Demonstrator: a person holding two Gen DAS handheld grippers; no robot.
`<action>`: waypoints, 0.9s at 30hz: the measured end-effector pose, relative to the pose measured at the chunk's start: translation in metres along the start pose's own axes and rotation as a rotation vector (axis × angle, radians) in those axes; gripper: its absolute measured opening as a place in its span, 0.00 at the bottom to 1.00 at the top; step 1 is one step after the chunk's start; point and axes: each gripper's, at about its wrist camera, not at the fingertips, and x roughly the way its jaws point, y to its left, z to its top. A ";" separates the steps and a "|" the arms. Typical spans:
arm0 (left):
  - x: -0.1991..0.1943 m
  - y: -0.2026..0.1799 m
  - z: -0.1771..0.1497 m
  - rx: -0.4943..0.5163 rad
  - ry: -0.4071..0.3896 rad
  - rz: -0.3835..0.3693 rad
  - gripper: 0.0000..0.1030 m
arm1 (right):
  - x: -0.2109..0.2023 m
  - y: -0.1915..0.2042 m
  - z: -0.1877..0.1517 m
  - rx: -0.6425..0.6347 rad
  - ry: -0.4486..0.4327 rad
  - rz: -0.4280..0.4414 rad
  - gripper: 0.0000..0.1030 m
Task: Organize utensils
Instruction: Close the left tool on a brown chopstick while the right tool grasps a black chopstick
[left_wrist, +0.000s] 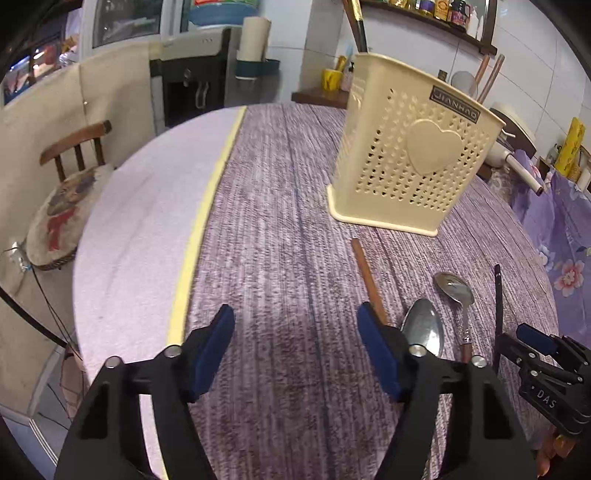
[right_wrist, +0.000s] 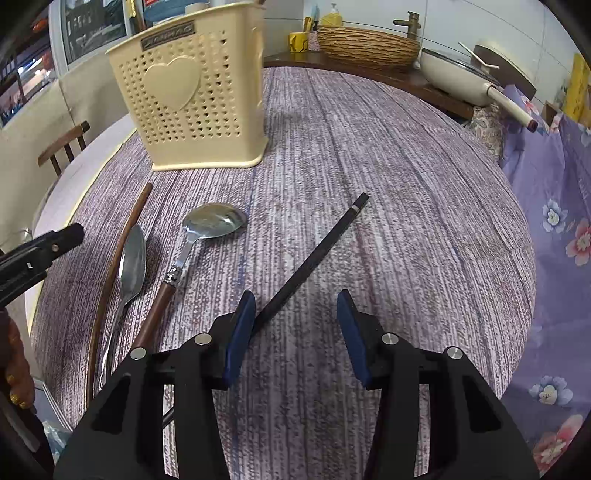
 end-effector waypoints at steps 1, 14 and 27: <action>0.003 -0.003 0.002 0.006 0.013 -0.009 0.59 | -0.001 -0.003 0.000 0.009 -0.004 0.003 0.45; 0.031 -0.032 0.019 0.080 0.078 -0.030 0.43 | 0.016 -0.040 0.025 0.217 -0.014 0.060 0.45; 0.043 -0.047 0.024 0.115 0.093 0.001 0.23 | 0.040 -0.027 0.043 0.185 -0.009 -0.008 0.35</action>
